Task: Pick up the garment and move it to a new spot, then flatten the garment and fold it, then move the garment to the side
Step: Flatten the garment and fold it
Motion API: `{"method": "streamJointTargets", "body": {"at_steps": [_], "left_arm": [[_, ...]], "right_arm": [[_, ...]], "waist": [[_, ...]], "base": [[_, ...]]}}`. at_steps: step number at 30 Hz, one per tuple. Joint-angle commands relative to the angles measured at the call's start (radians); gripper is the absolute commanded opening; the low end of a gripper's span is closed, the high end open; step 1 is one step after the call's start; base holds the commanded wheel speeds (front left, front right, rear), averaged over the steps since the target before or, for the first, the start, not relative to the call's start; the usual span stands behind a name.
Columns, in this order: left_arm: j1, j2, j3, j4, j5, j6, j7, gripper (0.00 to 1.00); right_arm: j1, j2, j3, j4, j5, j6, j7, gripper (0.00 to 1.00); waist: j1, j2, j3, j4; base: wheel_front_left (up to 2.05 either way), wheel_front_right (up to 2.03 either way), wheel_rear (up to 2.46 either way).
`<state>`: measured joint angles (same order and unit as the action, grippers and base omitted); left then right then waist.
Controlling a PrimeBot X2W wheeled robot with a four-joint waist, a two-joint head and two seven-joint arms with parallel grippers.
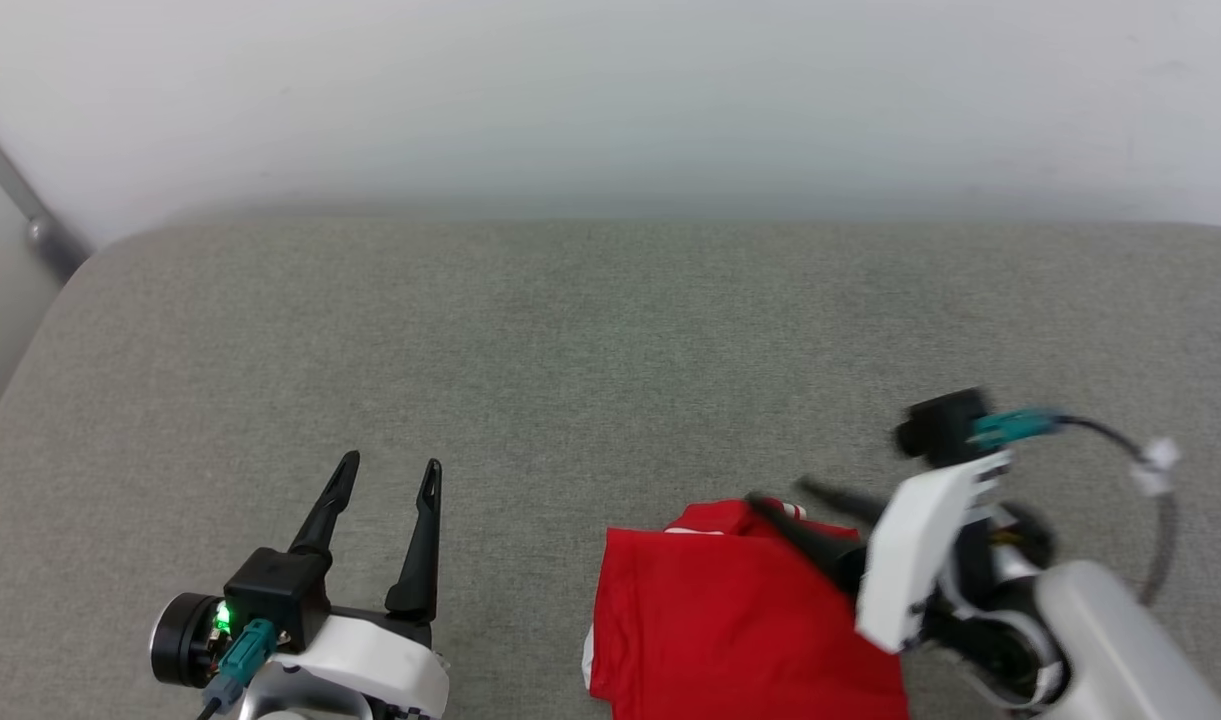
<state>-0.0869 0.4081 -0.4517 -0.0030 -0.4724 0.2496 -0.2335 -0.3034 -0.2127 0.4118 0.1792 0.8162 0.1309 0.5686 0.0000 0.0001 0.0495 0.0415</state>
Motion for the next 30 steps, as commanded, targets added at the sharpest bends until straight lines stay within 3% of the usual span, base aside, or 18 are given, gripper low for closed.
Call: {"method": "streamJointTargets", "body": {"at_steps": [1,8,15,23,30], "left_arm": [[0.011,-0.002,0.002,0.002,-0.005,0.003,-0.007,1.00],[0.030,0.000,0.023,0.006,-0.012,0.016,-0.016,1.00],[0.062,0.001,0.041,0.001,-0.013,0.034,-0.023,1.00],[0.094,0.010,0.053,-0.007,-0.011,0.049,-0.025,1.00],[0.107,0.026,0.062,-0.008,-0.021,0.053,-0.023,1.00]], "right_arm": [[0.002,-0.021,-0.034,-0.008,-0.079,0.000,-0.074,1.00],[0.092,-0.084,-0.268,-0.043,-0.389,0.000,-0.282,1.00],[0.205,-0.076,-0.451,-0.125,-0.509,0.000,-0.390,1.00],[0.349,-0.007,-0.499,-0.246,-0.547,0.000,-0.516,1.00],[0.428,0.077,-0.497,-0.325,-0.572,0.000,-0.516,1.00]], "waist": [[0.0000,-0.0001,-0.007,-0.007],[0.0000,-0.0001,-0.029,-0.024],[0.0000,-0.0001,-0.051,-0.035],[0.0000,-0.0001,-0.070,-0.037],[0.0000,-0.0001,-0.078,-0.045]], "base": [[0.00,0.00,0.00],[0.00,0.00,0.00],[0.00,0.00,0.00],[0.00,0.00,0.00],[0.00,0.00,0.00]]}}
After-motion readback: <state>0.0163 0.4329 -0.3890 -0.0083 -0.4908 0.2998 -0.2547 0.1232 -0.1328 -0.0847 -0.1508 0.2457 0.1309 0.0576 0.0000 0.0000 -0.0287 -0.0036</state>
